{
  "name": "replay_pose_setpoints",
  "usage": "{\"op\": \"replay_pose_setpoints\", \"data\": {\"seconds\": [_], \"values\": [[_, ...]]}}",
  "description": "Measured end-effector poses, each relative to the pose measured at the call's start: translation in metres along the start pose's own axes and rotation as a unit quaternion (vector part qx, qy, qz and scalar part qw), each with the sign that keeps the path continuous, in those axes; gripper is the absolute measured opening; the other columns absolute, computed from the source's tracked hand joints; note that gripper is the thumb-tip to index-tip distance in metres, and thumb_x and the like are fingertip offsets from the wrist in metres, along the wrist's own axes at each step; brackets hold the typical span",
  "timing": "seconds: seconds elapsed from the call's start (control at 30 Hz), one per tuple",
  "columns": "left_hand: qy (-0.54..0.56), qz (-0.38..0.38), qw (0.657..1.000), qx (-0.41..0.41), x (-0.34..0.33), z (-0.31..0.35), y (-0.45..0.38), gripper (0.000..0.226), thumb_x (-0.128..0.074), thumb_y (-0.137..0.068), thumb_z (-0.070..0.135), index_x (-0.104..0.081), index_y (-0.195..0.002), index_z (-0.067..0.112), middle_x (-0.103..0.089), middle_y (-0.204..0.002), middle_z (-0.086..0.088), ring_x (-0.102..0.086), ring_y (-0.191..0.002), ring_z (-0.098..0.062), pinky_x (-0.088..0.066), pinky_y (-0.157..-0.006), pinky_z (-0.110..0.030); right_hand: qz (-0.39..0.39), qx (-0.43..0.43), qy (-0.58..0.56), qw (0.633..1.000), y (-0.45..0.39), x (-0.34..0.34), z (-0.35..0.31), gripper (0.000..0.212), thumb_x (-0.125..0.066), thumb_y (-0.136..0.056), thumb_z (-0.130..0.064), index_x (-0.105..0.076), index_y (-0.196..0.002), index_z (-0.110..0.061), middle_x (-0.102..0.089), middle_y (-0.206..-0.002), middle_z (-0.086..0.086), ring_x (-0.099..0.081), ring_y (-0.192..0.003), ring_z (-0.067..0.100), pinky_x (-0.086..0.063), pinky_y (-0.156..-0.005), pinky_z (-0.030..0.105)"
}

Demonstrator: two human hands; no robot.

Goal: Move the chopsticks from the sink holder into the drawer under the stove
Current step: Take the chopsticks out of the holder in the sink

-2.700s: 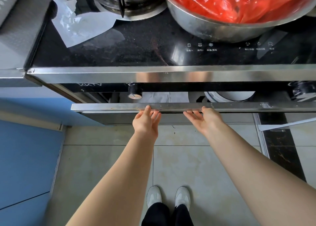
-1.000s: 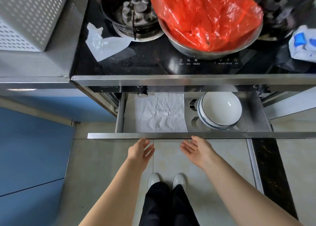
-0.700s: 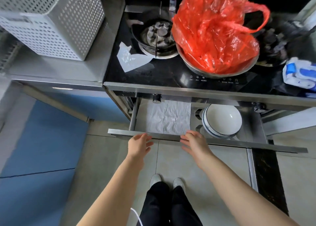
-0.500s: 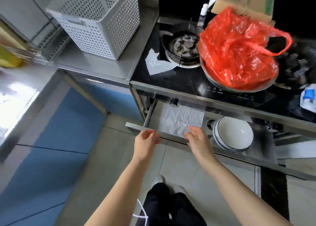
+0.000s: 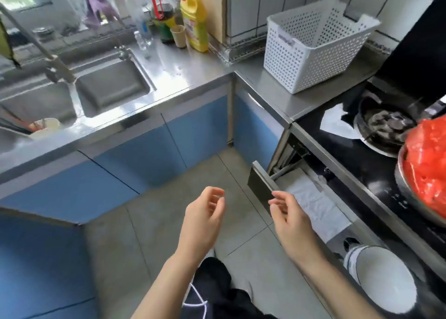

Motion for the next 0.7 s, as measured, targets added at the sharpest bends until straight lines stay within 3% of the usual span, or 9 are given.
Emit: {"op": "replay_pose_setpoints", "data": {"seconds": [0.13, 0.33, 0.57, 0.7], "values": [[-0.024, 0.065, 0.998, 0.001, 0.06, -0.029, 0.03, 0.009, -0.057, -0.096, 0.025, -0.062, -0.101, 0.029, -0.068, -0.084, 0.012, -0.063, -0.08, -0.007, -0.054, -0.076, -0.024, -0.055, 0.082, 0.04, 0.994, 0.004, -0.04, -0.045, 0.025, -0.052, -0.094, -0.014, -0.055, -0.119, -0.017, -0.061, -0.102, -0.007, -0.058, -0.098, 0.009, -0.047, -0.088, 0.031], [-0.017, 0.152, 0.988, 0.035, 0.136, -0.081, 0.053, 0.012, -0.059, -0.095, 0.025, -0.06, -0.1, 0.036, -0.066, -0.084, 0.014, -0.062, -0.083, -0.004, -0.05, -0.076, -0.016, -0.154, 0.16, 0.087, 0.971, 0.004, -0.124, -0.091, 0.03, -0.053, -0.093, -0.023, -0.05, -0.123, -0.024, -0.057, -0.106, -0.012, -0.053, -0.104, 0.004, -0.041, -0.087, 0.022], [-0.009, 0.181, 0.98, 0.084, 0.222, -0.15, 0.044, 0.018, -0.06, -0.094, 0.025, -0.056, -0.102, 0.042, -0.066, -0.088, 0.015, -0.06, -0.082, -0.001, -0.045, -0.072, -0.005, -0.234, 0.188, 0.113, 0.947, 0.0, -0.237, -0.134, 0.036, -0.055, -0.092, -0.028, -0.045, -0.126, -0.028, -0.055, -0.109, -0.017, -0.051, -0.109, -0.001, -0.037, -0.088, 0.016], [-0.014, 0.187, 0.977, 0.101, 0.279, -0.186, 0.026, 0.018, -0.061, -0.094, 0.024, -0.058, -0.106, 0.038, -0.065, -0.088, 0.017, -0.059, -0.082, 0.0, -0.046, -0.072, -0.012, -0.258, 0.193, 0.119, 0.939, -0.009, -0.3, -0.163, 0.035, -0.056, -0.092, -0.028, -0.045, -0.125, -0.027, -0.055, -0.109, -0.015, -0.051, -0.108, 0.0, -0.036, -0.088, 0.017]]}}
Point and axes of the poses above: each hand's wrist, its own y-axis away from the middle knuckle, its own x-axis out of the back of the hand, z = x × y, the point moved 8 cm from there along -y, towards the middle knuckle
